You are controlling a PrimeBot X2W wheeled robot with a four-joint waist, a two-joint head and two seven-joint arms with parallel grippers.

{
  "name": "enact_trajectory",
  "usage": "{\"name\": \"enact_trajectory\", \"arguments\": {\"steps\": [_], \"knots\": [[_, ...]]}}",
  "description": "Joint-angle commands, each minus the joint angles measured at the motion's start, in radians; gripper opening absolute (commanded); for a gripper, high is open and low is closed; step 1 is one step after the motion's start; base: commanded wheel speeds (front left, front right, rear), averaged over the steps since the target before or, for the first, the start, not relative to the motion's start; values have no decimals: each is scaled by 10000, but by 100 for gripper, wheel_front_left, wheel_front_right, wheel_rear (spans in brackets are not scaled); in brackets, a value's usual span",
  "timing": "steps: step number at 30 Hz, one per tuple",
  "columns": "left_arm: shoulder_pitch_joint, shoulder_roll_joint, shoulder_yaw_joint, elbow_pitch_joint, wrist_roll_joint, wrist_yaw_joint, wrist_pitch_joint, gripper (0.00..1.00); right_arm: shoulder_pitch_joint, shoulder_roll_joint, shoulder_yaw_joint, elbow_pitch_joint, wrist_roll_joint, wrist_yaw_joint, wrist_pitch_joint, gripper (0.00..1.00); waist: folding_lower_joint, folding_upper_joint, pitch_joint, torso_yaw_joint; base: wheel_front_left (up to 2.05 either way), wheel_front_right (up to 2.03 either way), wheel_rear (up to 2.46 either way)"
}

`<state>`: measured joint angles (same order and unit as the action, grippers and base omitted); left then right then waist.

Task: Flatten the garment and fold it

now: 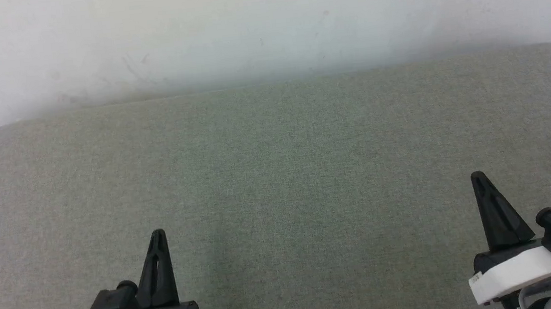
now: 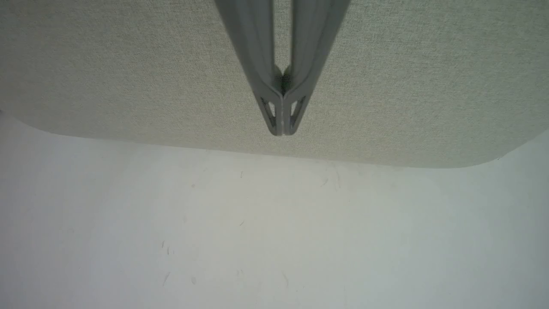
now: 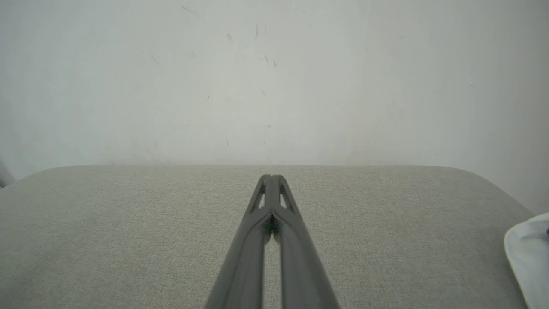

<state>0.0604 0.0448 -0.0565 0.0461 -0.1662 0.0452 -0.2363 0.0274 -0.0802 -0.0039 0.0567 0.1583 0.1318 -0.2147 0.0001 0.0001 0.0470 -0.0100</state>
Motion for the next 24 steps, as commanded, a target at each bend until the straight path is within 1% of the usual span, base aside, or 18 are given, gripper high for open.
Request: {"name": "enact_trajectory", "arguments": {"steps": [1, 24], "knots": [[-62, 12, 36, -51, 93, -45, 44, 0, -32, 32, 0, -47, -75, -1, 47, 0, 0, -1, -4, 1, 0, 0, 0], [-175, 20, 146, -136, 420, -130, 527, 0, -83, 88, 8, -155, -389, -3, 484, 0, 0, -1, -101, 22, 0, 0, 0]]}}
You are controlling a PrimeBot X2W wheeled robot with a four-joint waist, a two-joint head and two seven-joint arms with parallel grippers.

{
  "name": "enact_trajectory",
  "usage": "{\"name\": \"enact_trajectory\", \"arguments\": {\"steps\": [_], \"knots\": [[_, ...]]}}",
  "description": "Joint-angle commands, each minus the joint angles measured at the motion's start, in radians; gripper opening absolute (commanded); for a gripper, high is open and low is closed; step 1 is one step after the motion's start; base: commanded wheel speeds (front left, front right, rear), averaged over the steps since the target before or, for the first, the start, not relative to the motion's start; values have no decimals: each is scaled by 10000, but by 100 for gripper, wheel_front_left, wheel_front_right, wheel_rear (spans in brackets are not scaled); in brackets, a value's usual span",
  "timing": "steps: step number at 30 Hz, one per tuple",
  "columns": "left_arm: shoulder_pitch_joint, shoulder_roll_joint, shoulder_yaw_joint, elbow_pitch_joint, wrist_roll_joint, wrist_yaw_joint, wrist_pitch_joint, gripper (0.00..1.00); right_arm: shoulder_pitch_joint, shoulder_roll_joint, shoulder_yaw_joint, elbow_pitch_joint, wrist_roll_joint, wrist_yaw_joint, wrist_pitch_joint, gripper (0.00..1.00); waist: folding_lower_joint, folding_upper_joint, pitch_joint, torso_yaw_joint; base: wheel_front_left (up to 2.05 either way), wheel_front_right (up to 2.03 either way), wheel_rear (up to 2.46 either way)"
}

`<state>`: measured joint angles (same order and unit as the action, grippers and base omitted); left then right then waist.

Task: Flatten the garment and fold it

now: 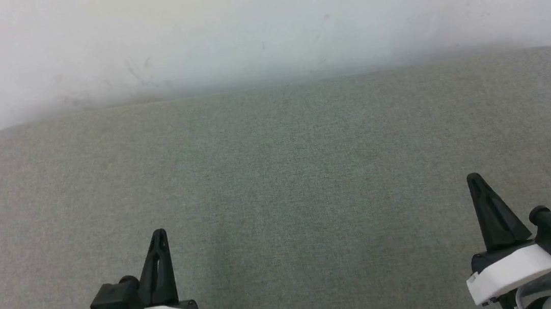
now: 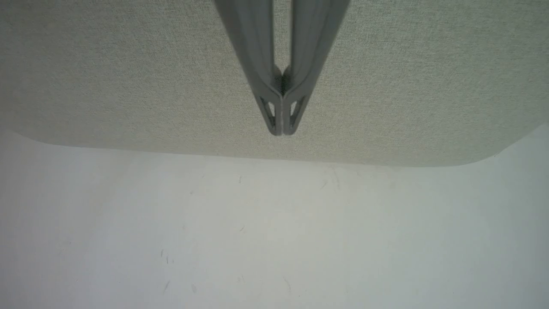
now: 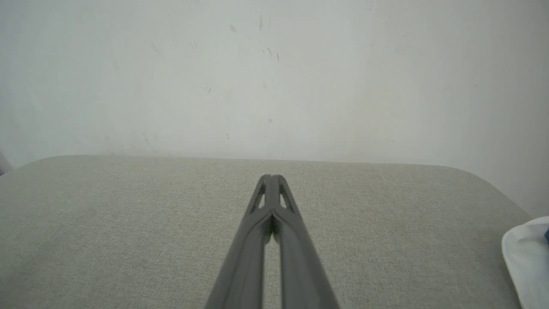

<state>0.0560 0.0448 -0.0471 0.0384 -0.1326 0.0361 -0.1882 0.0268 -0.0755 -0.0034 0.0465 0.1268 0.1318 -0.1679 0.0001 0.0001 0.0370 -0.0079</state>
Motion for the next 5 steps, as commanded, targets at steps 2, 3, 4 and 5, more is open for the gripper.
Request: {"name": "enact_trajectory", "arguments": {"steps": [2, 3, 4, 5], "knots": [[-141, 21, 62, -67, 113, -47, 88, 0, -81, 45, 3, -63, -102, -4, 55, 0, -1, -1, -9, 2, 0, 0, 0], [-146, 22, 67, -71, 127, -51, 109, 0, -83, 47, 3, -67, -116, -4, 74, 0, -1, -1, -14, 3, 0, 0, 0], [-151, 22, 72, -75, 141, -54, 130, 0, -86, 50, 4, -72, -130, -4, 93, 0, -1, -1, -18, 4, 0, 0, 0], [-156, 22, 76, -78, 155, -58, 151, 0, -88, 52, 4, -77, -143, -4, 112, 0, -1, -1, -22, 5, 0, 0, 0]]}}
